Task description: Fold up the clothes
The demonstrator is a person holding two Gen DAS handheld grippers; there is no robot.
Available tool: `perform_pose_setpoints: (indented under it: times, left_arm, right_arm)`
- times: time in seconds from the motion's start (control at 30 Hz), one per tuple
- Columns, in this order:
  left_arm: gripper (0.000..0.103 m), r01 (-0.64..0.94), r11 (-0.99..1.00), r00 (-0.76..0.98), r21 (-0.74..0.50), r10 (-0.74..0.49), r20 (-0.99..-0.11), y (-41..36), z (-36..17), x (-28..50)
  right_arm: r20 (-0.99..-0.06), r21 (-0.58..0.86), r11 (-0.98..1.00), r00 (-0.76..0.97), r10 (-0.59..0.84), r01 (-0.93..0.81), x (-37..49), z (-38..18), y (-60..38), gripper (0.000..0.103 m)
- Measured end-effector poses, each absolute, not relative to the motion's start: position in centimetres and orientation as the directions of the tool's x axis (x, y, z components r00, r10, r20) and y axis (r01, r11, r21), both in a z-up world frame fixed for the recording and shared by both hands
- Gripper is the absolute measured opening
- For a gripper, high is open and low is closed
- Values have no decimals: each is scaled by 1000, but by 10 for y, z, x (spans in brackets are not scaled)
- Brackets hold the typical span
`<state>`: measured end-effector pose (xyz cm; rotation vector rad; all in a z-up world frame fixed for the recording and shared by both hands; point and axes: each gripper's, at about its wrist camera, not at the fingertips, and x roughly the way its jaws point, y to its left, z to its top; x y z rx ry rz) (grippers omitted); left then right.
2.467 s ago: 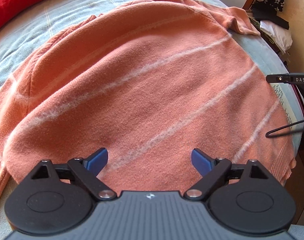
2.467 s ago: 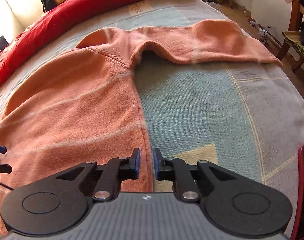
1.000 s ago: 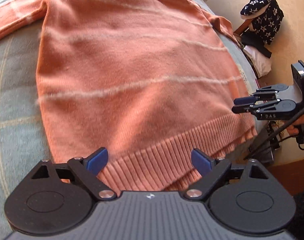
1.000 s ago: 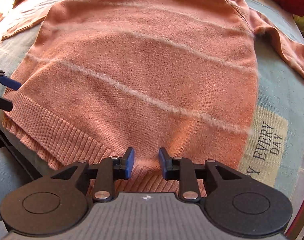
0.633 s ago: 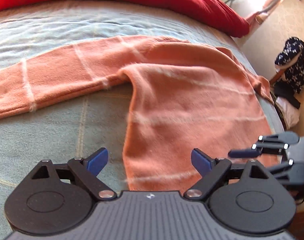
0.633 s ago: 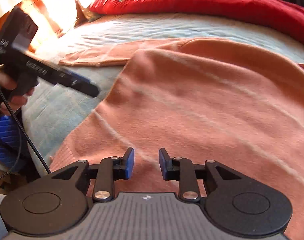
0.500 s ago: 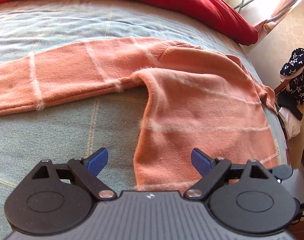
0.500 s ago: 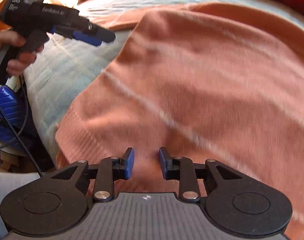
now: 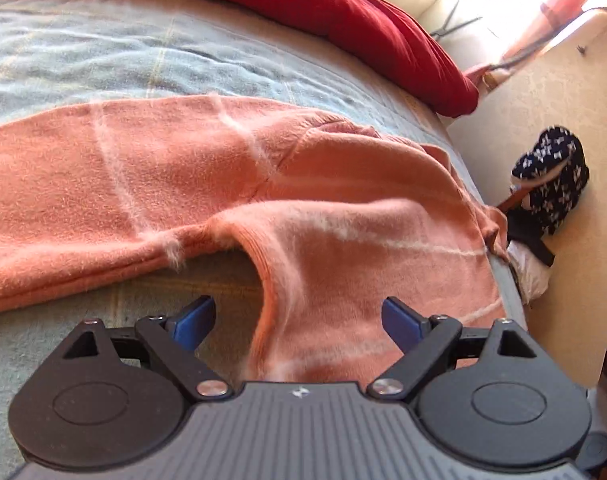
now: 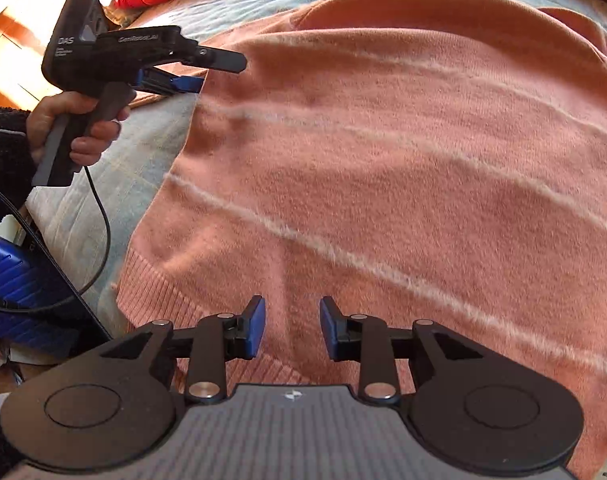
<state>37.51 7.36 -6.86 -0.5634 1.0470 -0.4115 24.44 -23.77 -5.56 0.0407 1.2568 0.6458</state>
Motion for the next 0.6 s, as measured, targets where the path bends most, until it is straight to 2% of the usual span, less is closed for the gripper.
perform_pose_setpoints:
  times: [0.17,0.3,0.37,0.53,0.6]
  left_arm:
    - [90,-52,659,487,-750,-639,-595,83,-91,397]
    - [89,-143,569,577,-810,-617,-536,93,-100,408]
    - [79,-145,588,619,-796,-574,-536,96,-93,413]
    - [77,-127,649,653,-750,-514,-556,107,-76,426]
    - [77,-139,676,631,-724,-502,-591,106,-76,427]
  right_arm:
    - [-863,379,830,169,477,-410,254,-55,-233,40]
    - [-866,374,840,177,468,-392,261,-56,-234,41]
    - [-866,372,842,181,466,-390,267,-56,-235,41]
    - [-864,361,842,197,464,-400,280,-54,-242,44]
    - [-862,366,843,198,467,-394,287,-54,-246,44]
